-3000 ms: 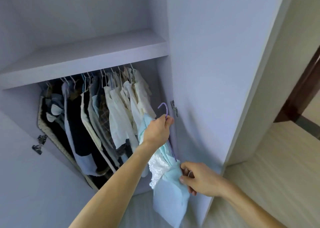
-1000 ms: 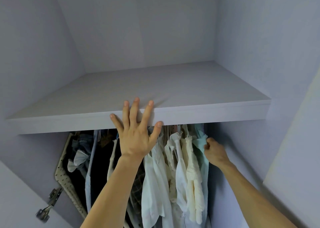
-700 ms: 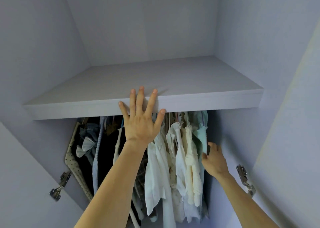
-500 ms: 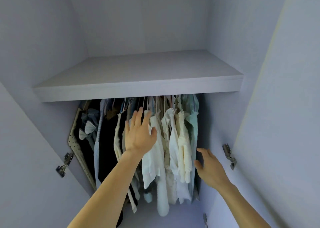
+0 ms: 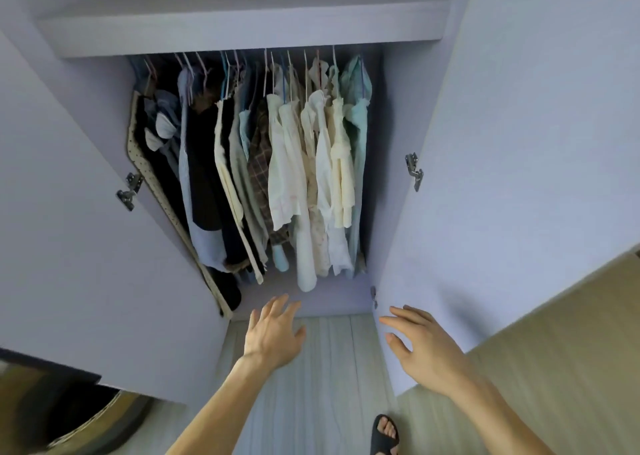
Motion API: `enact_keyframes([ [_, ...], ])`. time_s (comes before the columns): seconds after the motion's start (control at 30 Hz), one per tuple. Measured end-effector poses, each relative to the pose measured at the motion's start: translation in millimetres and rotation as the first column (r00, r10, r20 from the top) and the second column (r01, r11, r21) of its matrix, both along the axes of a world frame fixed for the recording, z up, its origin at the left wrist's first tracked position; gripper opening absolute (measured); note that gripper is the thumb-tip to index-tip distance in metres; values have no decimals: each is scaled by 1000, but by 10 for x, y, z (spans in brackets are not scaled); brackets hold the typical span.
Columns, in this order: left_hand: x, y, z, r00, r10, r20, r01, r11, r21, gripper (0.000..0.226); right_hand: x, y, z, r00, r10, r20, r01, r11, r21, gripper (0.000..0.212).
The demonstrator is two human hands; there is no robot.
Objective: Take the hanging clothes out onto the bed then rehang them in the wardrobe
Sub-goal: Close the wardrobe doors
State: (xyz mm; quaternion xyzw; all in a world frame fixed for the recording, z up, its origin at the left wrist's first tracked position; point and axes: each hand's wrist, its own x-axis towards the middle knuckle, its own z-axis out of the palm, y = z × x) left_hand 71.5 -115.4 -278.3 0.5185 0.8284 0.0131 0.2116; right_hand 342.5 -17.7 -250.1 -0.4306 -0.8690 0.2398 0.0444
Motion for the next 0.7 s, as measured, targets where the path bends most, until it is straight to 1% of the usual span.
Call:
enact_keyframes([
  [0.13,503,-242,-25,1000,9,-12,-8,999,38,63,431,-199,-39,998,56,-13,-56,997,-45,37],
  [0.27,1070,-289,-59,998,55,7,-55,995,85,61,934,-181,-8,996,40,-84,-46,996,-73,33],
  [0.33,1413,-227,-53,994,94,64,-101,986,131,60,1245,-94,47,986,6,-168,-19,997,-73,29],
  [0.4,1748,-76,41,985,107,135,-137,961,239,58,1521,29,104,947,-50,-316,40,998,-40,21],
  [0.47,2048,129,263,972,93,214,-174,900,400,56,1688,171,154,886,-101,-453,114,993,1,14],
  [0.5,2187,232,415,962,78,262,-200,855,478,55,1736,241,178,845,-137,-516,160,987,-1,16],
  [0.57,2460,421,806,941,29,338,-237,768,595,59,1788,355,248,766,-228,-602,227,971,-79,30],
  [0.63,2689,605,1213,933,-42,357,-230,694,682,64,1785,466,323,726,-250,-640,214,967,-135,41],
  [0.7,2874,787,1510,934,-113,338,-199,623,757,70,1759,567,408,722,-242,-648,151,969,-193,43],
])
